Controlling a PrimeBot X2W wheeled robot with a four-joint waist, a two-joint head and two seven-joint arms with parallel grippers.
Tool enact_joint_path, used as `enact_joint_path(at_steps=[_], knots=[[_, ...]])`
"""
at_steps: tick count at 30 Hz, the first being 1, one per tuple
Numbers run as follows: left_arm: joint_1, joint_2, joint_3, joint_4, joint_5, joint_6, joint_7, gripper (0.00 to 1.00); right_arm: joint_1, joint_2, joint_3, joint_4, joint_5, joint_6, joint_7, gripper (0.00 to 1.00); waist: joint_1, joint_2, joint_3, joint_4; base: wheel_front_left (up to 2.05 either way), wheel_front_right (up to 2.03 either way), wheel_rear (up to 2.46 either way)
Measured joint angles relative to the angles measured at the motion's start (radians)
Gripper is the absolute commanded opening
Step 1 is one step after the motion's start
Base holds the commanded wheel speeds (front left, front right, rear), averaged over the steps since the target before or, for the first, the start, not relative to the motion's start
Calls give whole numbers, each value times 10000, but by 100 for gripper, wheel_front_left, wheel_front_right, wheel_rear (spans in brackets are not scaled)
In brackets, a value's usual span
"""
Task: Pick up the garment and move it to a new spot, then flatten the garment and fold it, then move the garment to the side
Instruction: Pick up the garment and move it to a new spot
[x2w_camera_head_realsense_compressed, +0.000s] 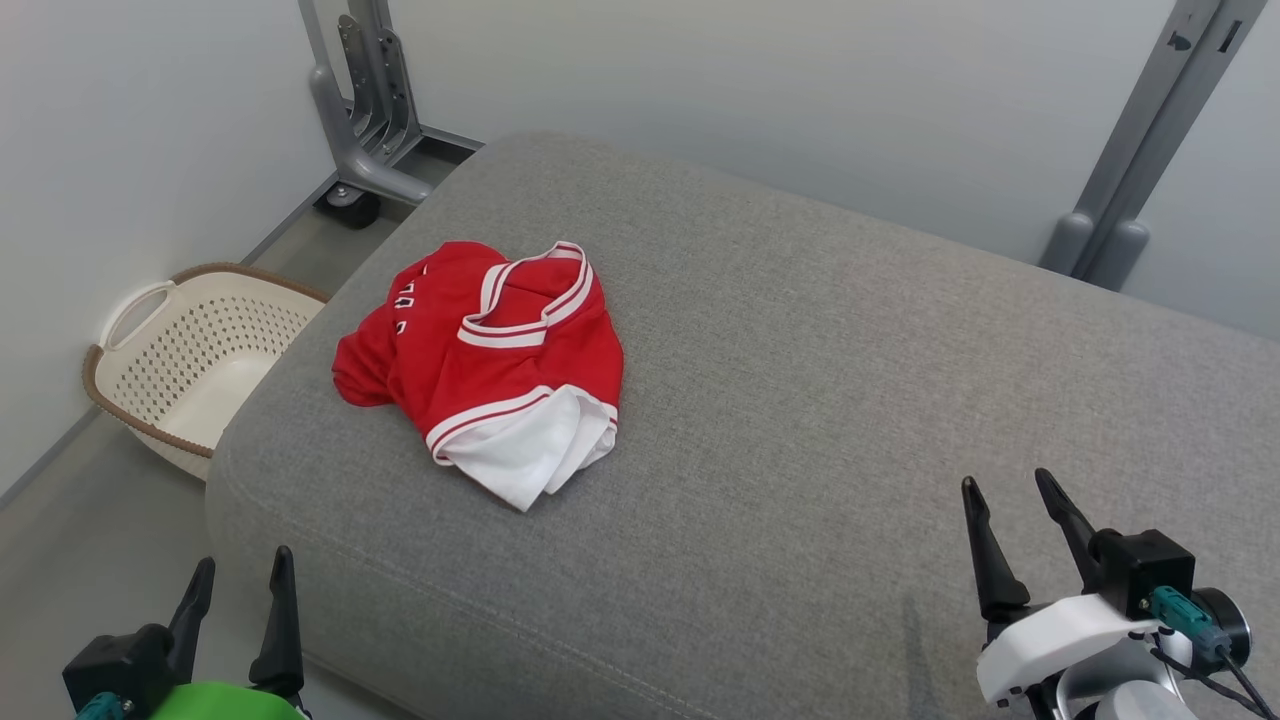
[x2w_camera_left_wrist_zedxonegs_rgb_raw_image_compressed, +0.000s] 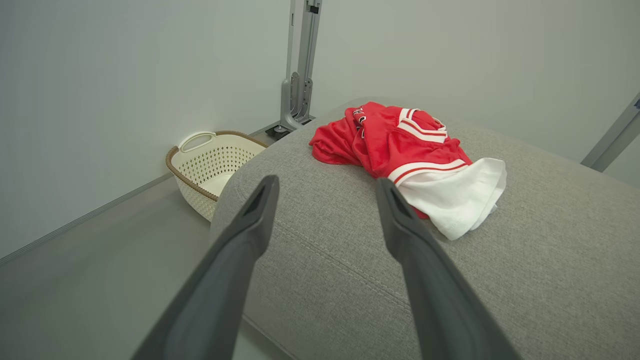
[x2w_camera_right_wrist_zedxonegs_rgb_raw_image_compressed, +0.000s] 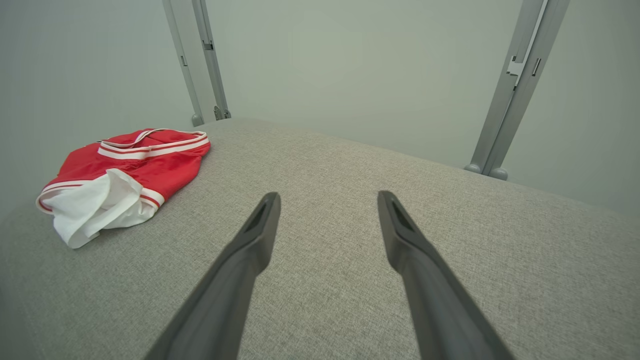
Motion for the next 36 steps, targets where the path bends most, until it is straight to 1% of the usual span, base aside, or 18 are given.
enact_joint_path(at_steps=[3,9,12,17,21,22,23,26,28,31,36], knots=[[0,4,38,-6,0,-17,0,100,1,-6,19,-71,-65,0,0,100,0,0,87,-4,0,0,0],[-88,12,-71,-140,-13,-293,4,100,-25,-196,23,-341,-192,0,4,100,0,0,495,-38,0,0,0],[-544,0,-63,-314,-211,-431,111,100,-116,-284,86,-510,-314,2,79,100,0,0,791,-71,0,0,0],[-1493,31,-13,-410,-769,-711,798,100,-595,-364,240,-815,-431,25,238,100,0,0,1363,-189,0,0,0],[-2245,230,157,-347,-1039,-792,1452,100,-974,-472,276,-1058,-541,77,332,100,0,0,1846,-360,0,0,0],[-2464,345,178,-314,-1032,-798,1599,100,-1063,-476,288,-1089,-564,117,337,100,0,0,1967,-412,0,0,0],[-2464,345,178,-314,-1032,-798,1599,100,-1063,-476,288,-1089,-564,117,337,100,0,0,1967,-412,0,0,0],[-3162,604,372,-232,-1216,-805,2100,100,-1280,-489,376,-1202,-627,136,433,100,0,0,2336,-584,0,0,0],[-3569,750,489,-151,-1383,-805,2451,100,-1461,-520,435,-1277,-694,219,462,100,1,0,2586,-713,0,0,0],[-4065,1037,600,58,-1524,-805,2989,100,-1754,-562,435,-1392,-711,224,518,100,1,0,2960,-922,0,0,0],[-4594,1149,846,412,-1919,-805,3714,100,-2287,-623,426,-1561,-769,297,545,100,1,0,3594,-1305,0,0,0]])
